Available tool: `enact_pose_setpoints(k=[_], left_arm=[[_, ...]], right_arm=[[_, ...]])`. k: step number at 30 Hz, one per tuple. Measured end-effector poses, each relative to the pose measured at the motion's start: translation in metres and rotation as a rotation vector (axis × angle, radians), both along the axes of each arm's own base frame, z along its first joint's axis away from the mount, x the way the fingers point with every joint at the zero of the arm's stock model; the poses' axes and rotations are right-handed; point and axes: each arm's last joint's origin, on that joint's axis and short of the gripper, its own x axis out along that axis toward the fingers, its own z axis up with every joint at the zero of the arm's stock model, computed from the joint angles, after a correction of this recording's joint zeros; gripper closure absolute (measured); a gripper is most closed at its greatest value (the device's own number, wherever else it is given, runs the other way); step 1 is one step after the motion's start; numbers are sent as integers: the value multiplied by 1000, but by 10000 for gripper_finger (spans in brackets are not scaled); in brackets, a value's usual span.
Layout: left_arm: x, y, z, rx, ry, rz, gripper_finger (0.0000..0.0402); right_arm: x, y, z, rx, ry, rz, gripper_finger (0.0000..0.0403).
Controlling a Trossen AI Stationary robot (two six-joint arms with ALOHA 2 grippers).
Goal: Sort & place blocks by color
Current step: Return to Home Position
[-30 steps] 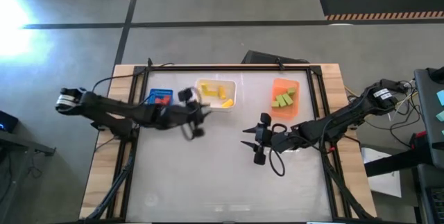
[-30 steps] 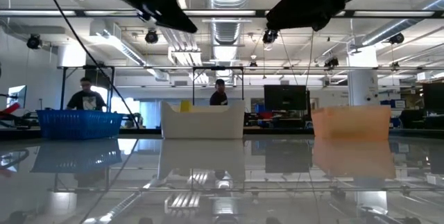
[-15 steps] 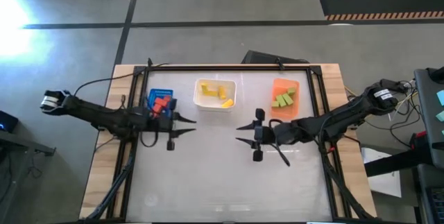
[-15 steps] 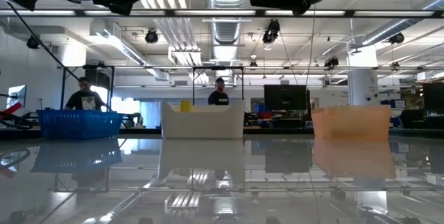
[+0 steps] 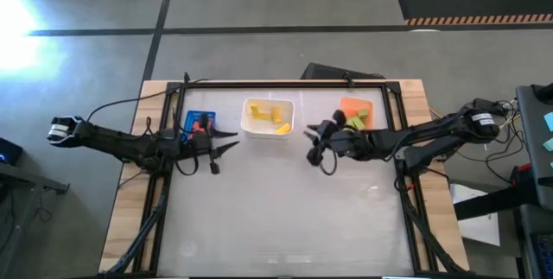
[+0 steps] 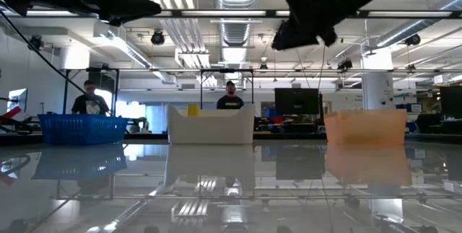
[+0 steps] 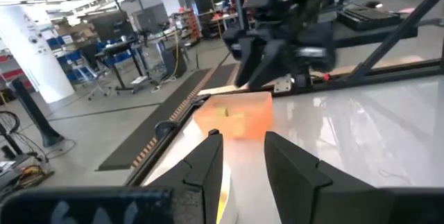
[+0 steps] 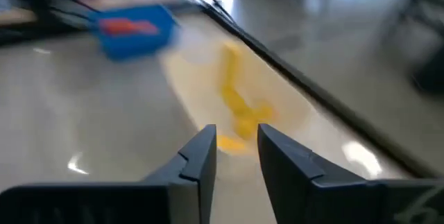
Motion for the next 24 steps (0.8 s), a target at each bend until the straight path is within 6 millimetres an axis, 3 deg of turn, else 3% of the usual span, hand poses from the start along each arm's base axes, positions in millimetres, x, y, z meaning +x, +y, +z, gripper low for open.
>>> enact_pose_setpoints(k=[7,12,17,19,24], left_arm=[[-1,0,-4,6,24,0,311],[-1,0,-4,7,23,0,311],[-1,0,-4,7,23,0,311],[-1,0,-4,7,23,0,311],[-1,0,-4,7,22,0,311]], right_arm=[[-34,-31,-29,250,196,-419,345],[-45,-28,-41,433,403,-328,375],[-49,-19,-45,586,500,-218,393],[-57,-18,-48,638,582,-252,394],[-83,-20,-54,651,772,-528,394]])
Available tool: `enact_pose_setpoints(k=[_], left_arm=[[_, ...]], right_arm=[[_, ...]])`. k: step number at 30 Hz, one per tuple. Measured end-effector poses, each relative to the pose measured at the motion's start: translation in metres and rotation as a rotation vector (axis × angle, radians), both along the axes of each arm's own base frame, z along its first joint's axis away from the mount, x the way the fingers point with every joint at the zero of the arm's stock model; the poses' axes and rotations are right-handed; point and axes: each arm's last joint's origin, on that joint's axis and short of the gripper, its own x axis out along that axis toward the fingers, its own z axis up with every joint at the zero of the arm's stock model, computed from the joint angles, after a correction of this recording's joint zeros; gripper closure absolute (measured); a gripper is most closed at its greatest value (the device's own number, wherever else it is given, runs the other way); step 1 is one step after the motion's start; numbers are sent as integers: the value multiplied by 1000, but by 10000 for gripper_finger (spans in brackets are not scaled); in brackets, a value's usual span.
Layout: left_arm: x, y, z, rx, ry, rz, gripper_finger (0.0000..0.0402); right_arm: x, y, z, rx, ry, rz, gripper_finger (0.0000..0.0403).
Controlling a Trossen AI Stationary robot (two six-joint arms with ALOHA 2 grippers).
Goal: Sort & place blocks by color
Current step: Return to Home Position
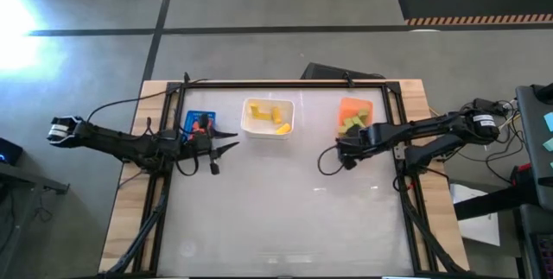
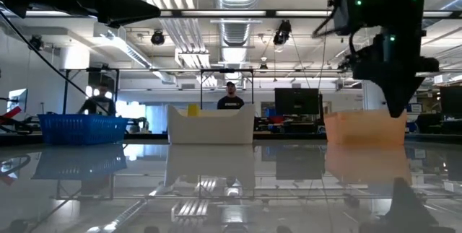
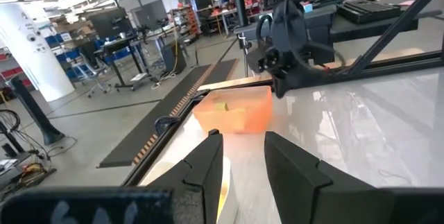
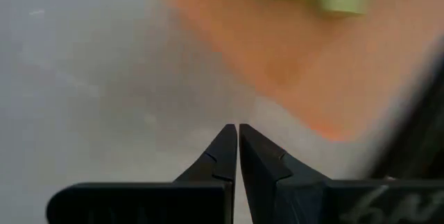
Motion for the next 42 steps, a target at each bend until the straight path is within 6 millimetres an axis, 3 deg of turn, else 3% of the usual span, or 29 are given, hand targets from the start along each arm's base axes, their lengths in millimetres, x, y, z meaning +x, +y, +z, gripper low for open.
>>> enact_pose_setpoints(k=[10,16,25,31,34,42], left_arm=[[0,0,0,0,-1,0,311],[0,0,0,-1,1,0,311],[-10,-1,-12,-31,146,-71,311],[-23,1,-3,-44,85,-82,311],[-28,1,2,-47,50,-83,311],[-31,1,5,-49,24,-83,311]], right_arm=[[-12,-10,3,-277,86,-119,394],[-12,-12,3,-247,87,-127,394],[-3,28,12,-189,-73,84,394],[-6,40,33,-262,-210,135,394],[-4,47,37,-210,-279,214,394],[-12,50,-2,13,-122,190,394]])
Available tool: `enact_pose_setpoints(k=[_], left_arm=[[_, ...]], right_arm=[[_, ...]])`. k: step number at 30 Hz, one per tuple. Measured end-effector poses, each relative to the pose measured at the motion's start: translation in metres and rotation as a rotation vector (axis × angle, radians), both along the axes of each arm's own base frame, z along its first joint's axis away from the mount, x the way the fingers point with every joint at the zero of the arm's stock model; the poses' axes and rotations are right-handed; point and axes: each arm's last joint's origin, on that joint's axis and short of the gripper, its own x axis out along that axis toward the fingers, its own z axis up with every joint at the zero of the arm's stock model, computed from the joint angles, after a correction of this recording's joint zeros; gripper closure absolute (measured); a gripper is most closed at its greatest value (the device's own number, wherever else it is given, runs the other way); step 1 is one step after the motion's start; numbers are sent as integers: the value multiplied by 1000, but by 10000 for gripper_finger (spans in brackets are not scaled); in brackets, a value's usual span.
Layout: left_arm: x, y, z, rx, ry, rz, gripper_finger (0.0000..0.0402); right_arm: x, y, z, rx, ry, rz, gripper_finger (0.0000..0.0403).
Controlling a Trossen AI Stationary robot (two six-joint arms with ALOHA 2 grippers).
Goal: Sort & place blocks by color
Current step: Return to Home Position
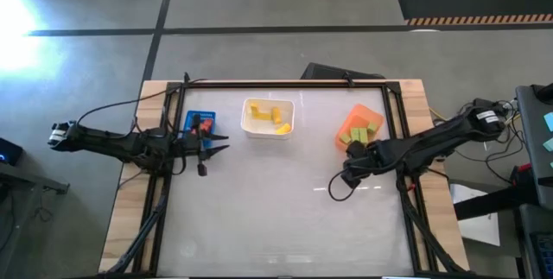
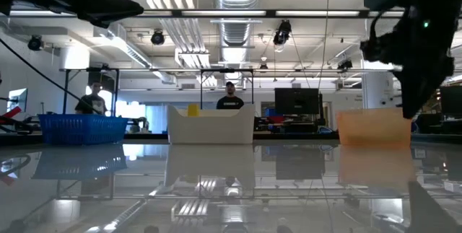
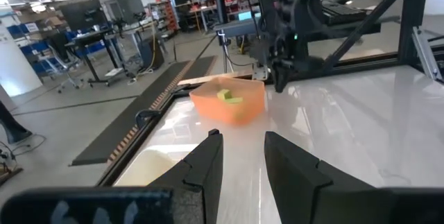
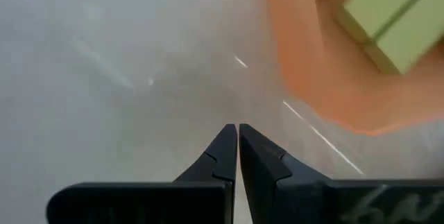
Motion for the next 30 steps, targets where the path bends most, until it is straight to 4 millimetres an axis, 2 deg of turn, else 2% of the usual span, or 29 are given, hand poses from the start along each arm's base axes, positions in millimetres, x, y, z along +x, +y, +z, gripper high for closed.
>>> enact_pose_setpoints(k=[5,9,13,16,19,23,27,30], left_arm=[[2,0,-1,1,10,0,311],[4,-1,-3,2,19,0,311],[6,-1,-4,4,29,0,311],[7,-1,-4,4,30,1,311],[7,-1,-4,3,30,1,311],[6,-1,-7,3,57,1,311],[7,-1,-5,6,41,1,311],[10,-1,-1,27,-7,4,311]], right_arm=[[-4,-12,-17,-73,75,-138,394],[-12,-28,-17,-216,143,-285,394],[-18,-46,-12,-422,160,-362,394],[-17,-57,-11,-447,177,-370,394],[-14,-57,-7,-398,186,-356,394],[-6,-44,2,-327,120,-287,394],[11,-33,18,-391,-81,-243,394],[24,-43,31,-470,-164,-265,394]])
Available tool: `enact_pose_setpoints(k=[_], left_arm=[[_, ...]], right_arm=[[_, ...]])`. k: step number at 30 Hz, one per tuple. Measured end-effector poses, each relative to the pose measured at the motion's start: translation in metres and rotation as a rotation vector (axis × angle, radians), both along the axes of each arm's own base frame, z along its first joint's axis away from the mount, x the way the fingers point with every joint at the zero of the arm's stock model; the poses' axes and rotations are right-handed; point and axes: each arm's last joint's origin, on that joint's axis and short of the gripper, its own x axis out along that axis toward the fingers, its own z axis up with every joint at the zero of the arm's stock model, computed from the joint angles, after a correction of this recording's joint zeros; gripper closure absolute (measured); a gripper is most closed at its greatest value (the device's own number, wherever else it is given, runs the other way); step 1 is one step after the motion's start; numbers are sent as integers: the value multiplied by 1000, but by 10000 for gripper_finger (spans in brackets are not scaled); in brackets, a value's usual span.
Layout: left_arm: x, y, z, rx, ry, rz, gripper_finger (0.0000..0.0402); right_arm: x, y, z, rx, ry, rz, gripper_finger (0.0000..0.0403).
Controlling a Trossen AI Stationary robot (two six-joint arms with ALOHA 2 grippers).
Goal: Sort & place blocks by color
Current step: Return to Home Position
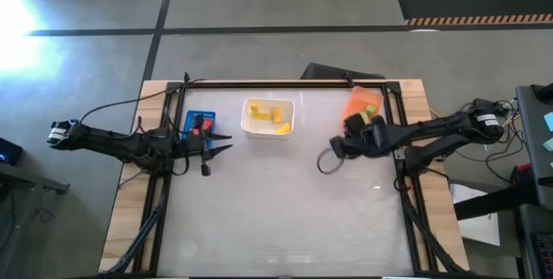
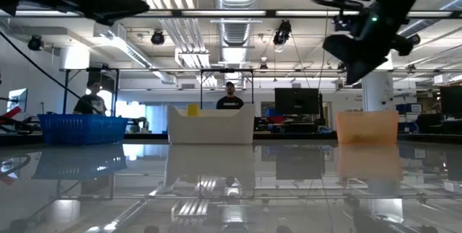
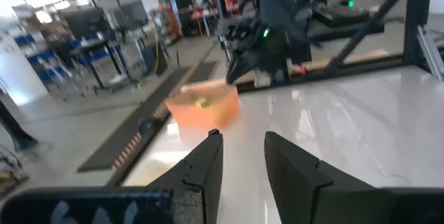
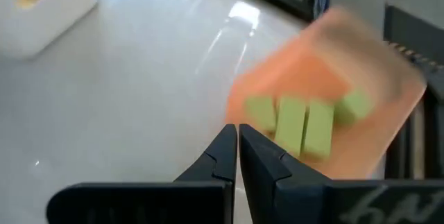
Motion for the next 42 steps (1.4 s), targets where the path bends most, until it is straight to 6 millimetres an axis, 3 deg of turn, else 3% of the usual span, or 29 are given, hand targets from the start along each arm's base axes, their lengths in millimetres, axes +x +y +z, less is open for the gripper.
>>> enact_pose_setpoints(k=[7,14,20,29,36,42], left_arm=[[3,0,2,18,-24,0,311],[-4,1,-1,6,20,1,311],[-11,1,-3,1,45,1,311],[-23,3,-11,-30,115,-2,311],[-35,4,-30,-48,86,-3,311],[-44,5,-43,-77,30,-5,311]], right_arm=[[8,-52,13,-35,96,-47,394],[2,-69,6,-37,133,-80,394],[6,-60,-3,-40,132,9,394],[22,-27,10,-197,-17,410,394],[6,-21,10,-263,-225,633,394],[-20,-17,4,-313,-381,730,394]])
